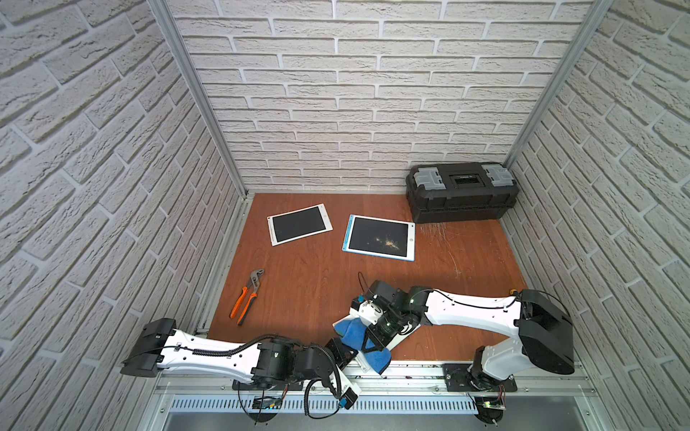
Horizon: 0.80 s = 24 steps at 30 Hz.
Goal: Wipe the drawing tablet
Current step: Wipe the dirt from the drawing tablet.
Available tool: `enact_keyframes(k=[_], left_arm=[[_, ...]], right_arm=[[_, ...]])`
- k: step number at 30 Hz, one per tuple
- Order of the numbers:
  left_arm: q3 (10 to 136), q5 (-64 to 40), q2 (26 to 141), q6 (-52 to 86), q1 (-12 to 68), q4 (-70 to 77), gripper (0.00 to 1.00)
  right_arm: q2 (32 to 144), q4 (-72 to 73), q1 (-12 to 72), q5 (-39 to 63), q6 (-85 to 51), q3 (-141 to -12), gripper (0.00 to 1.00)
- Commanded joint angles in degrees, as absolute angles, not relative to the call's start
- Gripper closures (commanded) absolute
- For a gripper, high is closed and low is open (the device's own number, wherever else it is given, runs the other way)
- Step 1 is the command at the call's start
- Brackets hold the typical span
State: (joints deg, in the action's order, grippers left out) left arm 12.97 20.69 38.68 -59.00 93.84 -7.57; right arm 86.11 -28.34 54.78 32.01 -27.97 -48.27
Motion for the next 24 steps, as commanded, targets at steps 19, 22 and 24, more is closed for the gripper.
enact_keyframes(k=[19,22,24], left_arm=[[15.09,23.17,37.72,-60.90,93.60,-1.93,1.00],[15.07,23.19,37.77,-60.91,93.65,-2.02,1.00],[15.12,23.15,37.70,-60.80,93.60,-2.26,1.00]], right_arm=[[76.69,-42.40,39.28,8.00,-31.22,-42.63,0.97],[80.37,-43.95,38.97,2.42,-31.19,-42.79,0.97],[83.07,-45.00,38.23,-1.86,-32.41,-42.71,0.97]])
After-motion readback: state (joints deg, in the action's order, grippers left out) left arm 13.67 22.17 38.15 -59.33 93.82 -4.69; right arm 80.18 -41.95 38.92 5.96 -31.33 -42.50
